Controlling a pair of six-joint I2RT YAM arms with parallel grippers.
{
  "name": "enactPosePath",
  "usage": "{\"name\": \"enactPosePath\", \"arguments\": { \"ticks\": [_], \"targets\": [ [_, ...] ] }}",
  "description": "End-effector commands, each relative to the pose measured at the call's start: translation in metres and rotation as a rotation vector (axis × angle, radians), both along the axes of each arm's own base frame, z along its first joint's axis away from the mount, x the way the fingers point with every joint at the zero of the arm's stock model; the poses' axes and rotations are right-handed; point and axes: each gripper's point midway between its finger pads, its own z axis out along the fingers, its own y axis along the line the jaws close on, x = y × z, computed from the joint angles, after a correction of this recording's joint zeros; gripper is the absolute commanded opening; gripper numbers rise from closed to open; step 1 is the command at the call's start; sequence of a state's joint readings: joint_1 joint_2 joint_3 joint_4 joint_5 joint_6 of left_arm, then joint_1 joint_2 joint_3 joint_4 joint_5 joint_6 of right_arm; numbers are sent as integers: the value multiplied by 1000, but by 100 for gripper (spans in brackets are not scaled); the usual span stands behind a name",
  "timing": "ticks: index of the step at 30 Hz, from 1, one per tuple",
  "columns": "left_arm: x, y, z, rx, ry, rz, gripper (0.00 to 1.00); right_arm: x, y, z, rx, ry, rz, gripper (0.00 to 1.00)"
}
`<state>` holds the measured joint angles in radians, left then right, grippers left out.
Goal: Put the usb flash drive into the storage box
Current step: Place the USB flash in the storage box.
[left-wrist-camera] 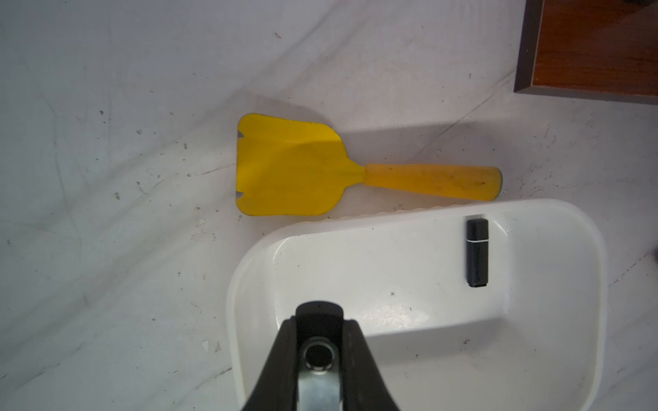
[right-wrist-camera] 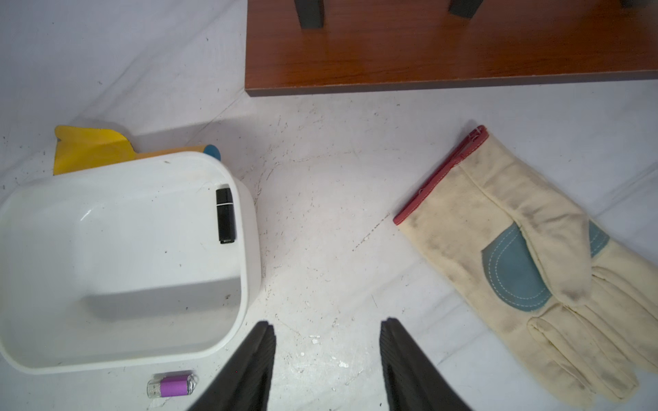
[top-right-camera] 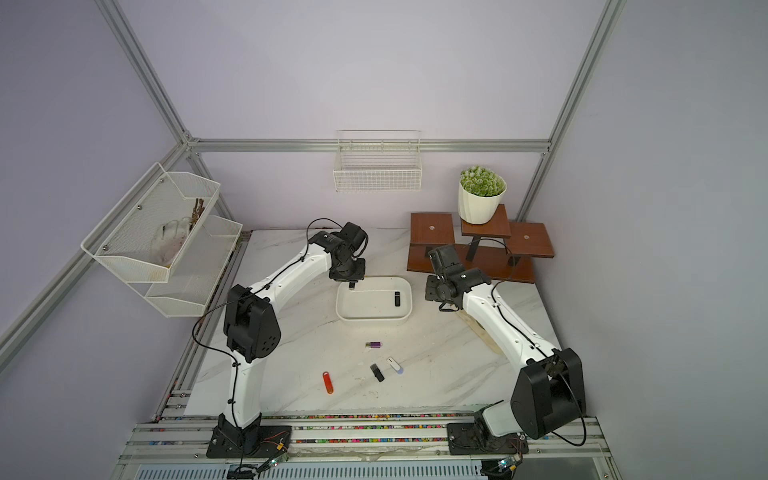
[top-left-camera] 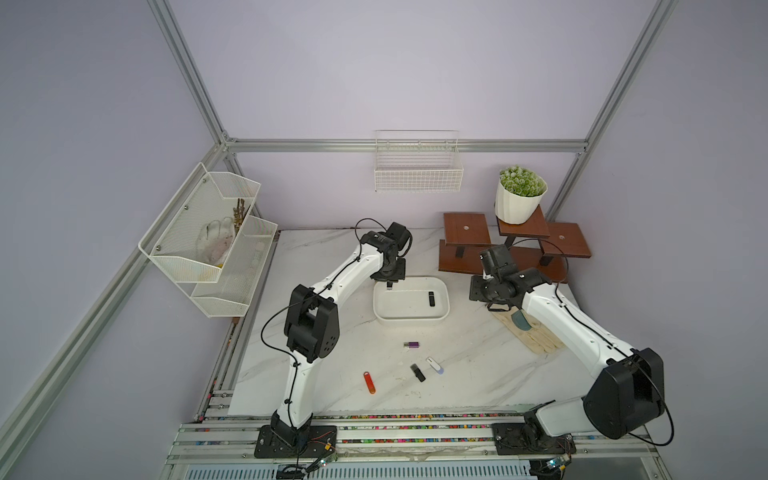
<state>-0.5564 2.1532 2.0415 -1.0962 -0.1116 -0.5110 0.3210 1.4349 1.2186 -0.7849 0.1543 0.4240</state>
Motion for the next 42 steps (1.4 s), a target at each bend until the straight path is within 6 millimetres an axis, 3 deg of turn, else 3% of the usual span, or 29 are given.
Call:
{"name": "enactPosePath", "arguments": {
  "ticks": [1, 7, 15, 28, 39, 42],
  "targets": [
    [7, -54, 23, -105, -65, -104, 0, 2, -9, 2, 20, -2, -10, 53],
    [-8, -94, -6, -126, -5, -156, 0, 5, -13, 5, 25, -7, -9, 54],
    [-21, -114, -33, -121, 40, -177, 0, 4, -13, 1, 27, 4, 6, 53],
    [-15, -110, -81, -50, 67, -127, 0, 1, -10, -7, 38, 26, 25, 53],
    [-5, -100, -85, -1, 7, -82, 0, 2, -8, -6, 45, 26, 34, 53],
    [-6, -102, -91, -2, 19, -83, 4, 2, -8, -6, 47, 25, 37, 53]
  ]
}}
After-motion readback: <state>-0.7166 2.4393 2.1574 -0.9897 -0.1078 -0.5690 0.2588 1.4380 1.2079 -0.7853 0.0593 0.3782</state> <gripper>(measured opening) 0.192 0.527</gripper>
